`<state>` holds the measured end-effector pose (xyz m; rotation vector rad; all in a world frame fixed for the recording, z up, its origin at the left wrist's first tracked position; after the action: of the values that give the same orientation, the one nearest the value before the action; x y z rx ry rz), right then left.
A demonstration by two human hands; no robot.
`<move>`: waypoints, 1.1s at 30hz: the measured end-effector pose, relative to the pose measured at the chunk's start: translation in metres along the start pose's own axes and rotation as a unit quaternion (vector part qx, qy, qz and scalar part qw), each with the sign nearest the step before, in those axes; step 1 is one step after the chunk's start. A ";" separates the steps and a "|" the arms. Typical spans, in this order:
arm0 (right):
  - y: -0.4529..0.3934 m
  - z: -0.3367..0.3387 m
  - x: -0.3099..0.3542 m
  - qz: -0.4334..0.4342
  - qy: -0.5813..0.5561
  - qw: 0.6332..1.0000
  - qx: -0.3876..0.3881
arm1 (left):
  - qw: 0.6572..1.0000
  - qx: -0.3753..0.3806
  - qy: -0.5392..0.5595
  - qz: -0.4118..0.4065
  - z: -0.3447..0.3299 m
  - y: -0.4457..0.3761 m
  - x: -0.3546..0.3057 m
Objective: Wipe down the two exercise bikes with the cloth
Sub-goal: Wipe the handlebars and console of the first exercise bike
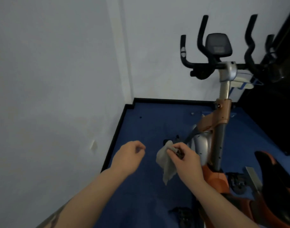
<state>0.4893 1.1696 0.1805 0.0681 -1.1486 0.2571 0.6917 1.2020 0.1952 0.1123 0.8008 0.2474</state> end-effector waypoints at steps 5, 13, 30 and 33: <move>-0.058 0.002 0.020 -0.009 -0.034 0.997 -0.067 | 0.998 0.016 0.023 -0.051 0.027 -0.061 -0.013; -0.148 0.000 0.042 -0.012 -0.064 0.980 -0.189 | 0.985 0.081 0.010 -0.149 0.063 -0.192 -0.040; -0.283 0.082 0.030 -0.024 -0.052 0.943 -0.327 | 0.957 0.151 0.020 -0.249 0.029 -0.359 -0.153; -0.313 0.111 0.016 -0.023 -0.076 0.941 -0.329 | 0.960 0.123 0.034 -0.251 0.013 -0.395 -0.183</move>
<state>0.4698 0.8480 0.2650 -0.4835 -1.3345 -0.1878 0.6486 0.7727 0.2557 0.1310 0.9002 -0.3314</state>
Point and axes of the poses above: each hand's wrist, its own y-axis away from the middle knuckle, its own z-axis out of the back of the hand, x = y × z, the point moved 3 cm from there along -y, towards the middle knuckle, and after that the axes turned 5 degrees about x, right-handed, at the moved point
